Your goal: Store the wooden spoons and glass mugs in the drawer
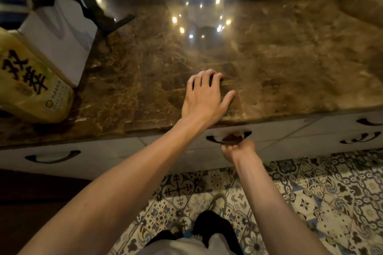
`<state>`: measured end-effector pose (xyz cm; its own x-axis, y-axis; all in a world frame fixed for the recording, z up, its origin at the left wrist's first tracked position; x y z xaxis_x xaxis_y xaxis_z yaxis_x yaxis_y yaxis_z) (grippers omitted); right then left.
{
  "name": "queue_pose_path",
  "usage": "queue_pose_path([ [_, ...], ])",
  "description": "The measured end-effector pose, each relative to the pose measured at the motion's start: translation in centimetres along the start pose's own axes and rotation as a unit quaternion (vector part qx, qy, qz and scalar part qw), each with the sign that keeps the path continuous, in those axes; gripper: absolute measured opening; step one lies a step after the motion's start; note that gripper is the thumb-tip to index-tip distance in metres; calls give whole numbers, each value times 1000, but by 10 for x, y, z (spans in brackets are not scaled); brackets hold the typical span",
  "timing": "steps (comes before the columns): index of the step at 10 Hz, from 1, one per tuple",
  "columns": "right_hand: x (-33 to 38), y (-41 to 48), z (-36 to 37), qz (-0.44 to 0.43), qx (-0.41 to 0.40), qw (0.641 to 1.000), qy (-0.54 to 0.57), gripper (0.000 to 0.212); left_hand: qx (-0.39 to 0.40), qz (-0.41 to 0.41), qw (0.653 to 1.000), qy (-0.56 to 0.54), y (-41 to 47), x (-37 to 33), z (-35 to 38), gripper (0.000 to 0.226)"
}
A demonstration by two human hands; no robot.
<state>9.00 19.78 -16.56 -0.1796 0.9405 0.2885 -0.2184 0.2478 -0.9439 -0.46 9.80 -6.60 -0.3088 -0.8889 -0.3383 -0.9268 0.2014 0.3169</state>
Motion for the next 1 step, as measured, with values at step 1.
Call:
queue_pose_path([
  [1,25,-25,-28,29,2,1000,9,22,25,-6,1000,-8,-16,-1,-3,53],
])
Point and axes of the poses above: each hand's wrist, its own y-axis towards the middle knuckle, its own z-axis out of the palm, x = y × z, the point moved 4 cm from there along y, towards the middle knuckle, and after that the axes turned 4 degrees about -x, right-handed, at the moved point
